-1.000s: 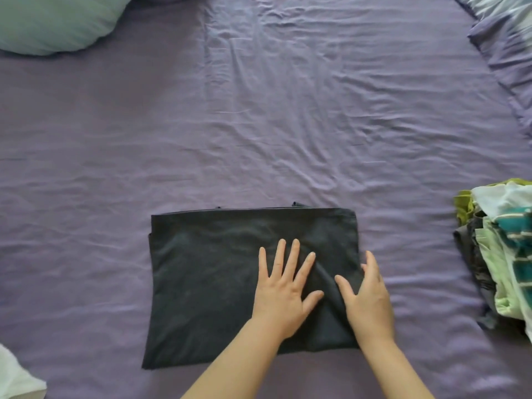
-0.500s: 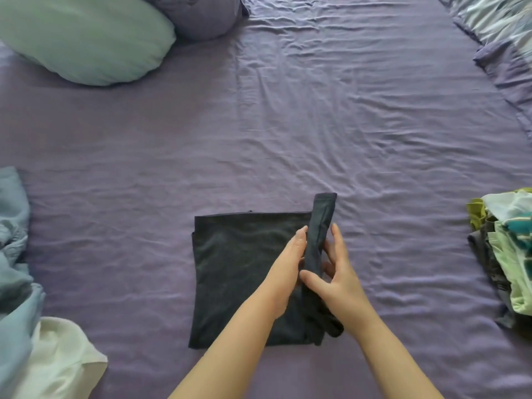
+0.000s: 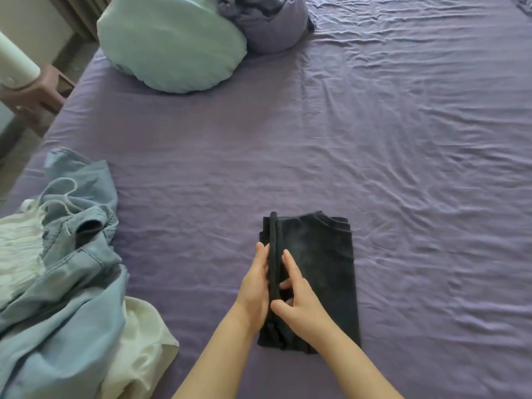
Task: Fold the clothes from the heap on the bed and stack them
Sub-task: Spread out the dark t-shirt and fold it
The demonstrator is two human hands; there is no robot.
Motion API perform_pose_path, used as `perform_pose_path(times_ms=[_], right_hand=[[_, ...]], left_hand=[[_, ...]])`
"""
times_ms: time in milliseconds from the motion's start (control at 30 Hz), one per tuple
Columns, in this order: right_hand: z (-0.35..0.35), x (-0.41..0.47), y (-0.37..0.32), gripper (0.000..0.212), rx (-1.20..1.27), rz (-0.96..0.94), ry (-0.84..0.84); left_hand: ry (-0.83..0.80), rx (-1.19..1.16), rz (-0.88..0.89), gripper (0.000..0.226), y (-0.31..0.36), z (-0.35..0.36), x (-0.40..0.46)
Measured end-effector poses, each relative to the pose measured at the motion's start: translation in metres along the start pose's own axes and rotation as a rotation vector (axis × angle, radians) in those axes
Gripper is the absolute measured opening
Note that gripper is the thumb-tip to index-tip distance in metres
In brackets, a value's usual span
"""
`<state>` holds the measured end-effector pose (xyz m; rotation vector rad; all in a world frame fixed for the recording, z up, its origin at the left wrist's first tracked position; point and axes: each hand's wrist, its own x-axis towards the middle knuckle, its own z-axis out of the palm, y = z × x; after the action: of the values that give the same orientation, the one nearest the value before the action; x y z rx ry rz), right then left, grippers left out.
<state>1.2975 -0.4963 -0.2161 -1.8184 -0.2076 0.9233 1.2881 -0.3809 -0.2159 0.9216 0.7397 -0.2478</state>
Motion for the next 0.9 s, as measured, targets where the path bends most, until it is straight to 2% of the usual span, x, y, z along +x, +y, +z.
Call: perform_pose_path(times_ms=[67, 100, 167, 200, 233, 333, 433, 500, 600, 700, 900], right_hand=[[0.0, -0.003, 0.005, 0.083, -0.046, 0.003, -0.028], [-0.003, -0.006, 0.009, 0.079, -0.1, -0.025, 0.023], [-0.016, -0.012, 0.018, 0.07, -0.28, -0.073, 0.255], [-0.024, -0.014, 0.023, 0.066, -0.371, -0.054, 0.369], [-0.031, -0.016, 0.028, 0.065, -0.43, 0.0, 0.441], [-0.042, -0.018, 0.036, 0.075, -0.425, 0.231, 0.466], [-0.047, -0.014, 0.038, 0.082, -0.195, 0.354, 0.546], [-0.054, -0.01, 0.038, 0.064, 0.032, 0.398, 0.591], [-0.067, -0.012, 0.029, 0.031, 0.392, 0.38, 0.472], [-0.081, -0.026, 0.016, 0.028, 0.548, 0.288, 0.341], [-0.116, -0.078, -0.013, 0.033, 0.544, 0.173, 0.276]], left_hand=[[0.11, 0.139, 0.015, 0.045, -0.004, -0.007, 0.003], [0.196, 0.314, 0.062, 0.044, -0.007, -0.011, 0.005], [0.356, 0.801, 0.17, 0.051, -0.012, -0.018, 0.011], [0.395, 0.962, 0.2, 0.058, -0.014, -0.019, 0.011], [0.398, 1.022, 0.199, 0.065, -0.015, -0.018, 0.011], [0.329, 0.927, 0.121, 0.085, -0.019, -0.012, 0.011], [0.362, 0.731, 0.031, 0.09, -0.018, -0.004, 0.011], [0.369, 0.512, -0.047, 0.081, -0.015, 0.002, 0.009], [0.268, 0.266, -0.153, 0.045, -0.005, 0.011, 0.0], [0.196, 0.229, -0.12, 0.023, 0.001, 0.017, -0.012], [0.09, 0.298, -0.065, 0.012, 0.013, 0.056, -0.045]])
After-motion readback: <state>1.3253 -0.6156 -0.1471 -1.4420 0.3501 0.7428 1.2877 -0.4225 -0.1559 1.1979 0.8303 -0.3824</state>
